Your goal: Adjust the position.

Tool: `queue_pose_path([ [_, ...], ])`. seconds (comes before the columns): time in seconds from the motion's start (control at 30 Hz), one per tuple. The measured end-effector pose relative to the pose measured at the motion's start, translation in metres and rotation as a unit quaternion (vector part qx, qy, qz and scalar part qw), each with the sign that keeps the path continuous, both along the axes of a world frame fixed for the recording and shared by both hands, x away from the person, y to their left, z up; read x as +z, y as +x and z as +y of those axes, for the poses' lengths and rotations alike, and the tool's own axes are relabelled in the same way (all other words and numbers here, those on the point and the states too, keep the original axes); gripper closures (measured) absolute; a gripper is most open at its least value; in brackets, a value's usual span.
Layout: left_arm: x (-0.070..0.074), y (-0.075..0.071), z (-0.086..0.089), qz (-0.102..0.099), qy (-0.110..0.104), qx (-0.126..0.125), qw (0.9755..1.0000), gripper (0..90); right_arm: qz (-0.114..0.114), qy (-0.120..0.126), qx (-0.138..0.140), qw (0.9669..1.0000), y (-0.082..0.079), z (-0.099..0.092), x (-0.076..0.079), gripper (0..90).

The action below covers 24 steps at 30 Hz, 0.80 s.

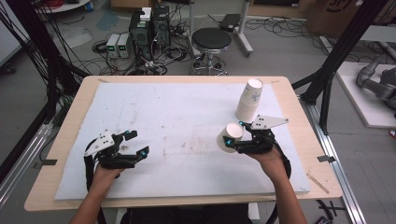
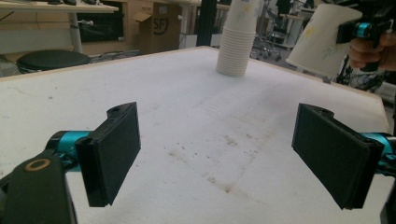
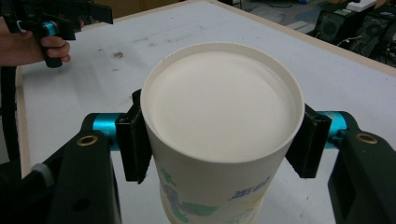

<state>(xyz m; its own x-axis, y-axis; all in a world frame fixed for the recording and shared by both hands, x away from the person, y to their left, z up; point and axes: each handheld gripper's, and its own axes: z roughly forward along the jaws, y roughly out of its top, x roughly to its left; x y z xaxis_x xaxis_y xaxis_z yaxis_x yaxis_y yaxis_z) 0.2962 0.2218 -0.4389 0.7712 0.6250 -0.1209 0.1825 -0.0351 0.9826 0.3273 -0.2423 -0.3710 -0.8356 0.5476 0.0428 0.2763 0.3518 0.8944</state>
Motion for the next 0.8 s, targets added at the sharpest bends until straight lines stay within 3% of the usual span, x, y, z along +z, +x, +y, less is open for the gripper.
queue_pose_path([
  [0.13,0.000,0.000,-0.005,0.000,0.011,-0.020,0.9997,15.5,-0.002,0.001,0.007,1.0000,-0.001,0.003,0.000,35.9],
  [0.2,0.001,0.000,-0.009,0.013,0.002,-0.034,0.9993,15.5,0.002,0.000,0.011,0.9999,-0.001,0.005,-0.001,35.9],
  [0.33,0.005,-0.004,-0.016,0.015,-0.002,-0.050,0.9987,15.2,0.003,0.000,0.023,0.9997,-0.002,0.011,-0.002,35.8],
  [0.8,0.011,-0.002,-0.043,0.010,0.011,-0.103,0.9946,15.2,0.009,0.001,0.060,0.9982,-0.004,0.031,-0.004,35.8],
])
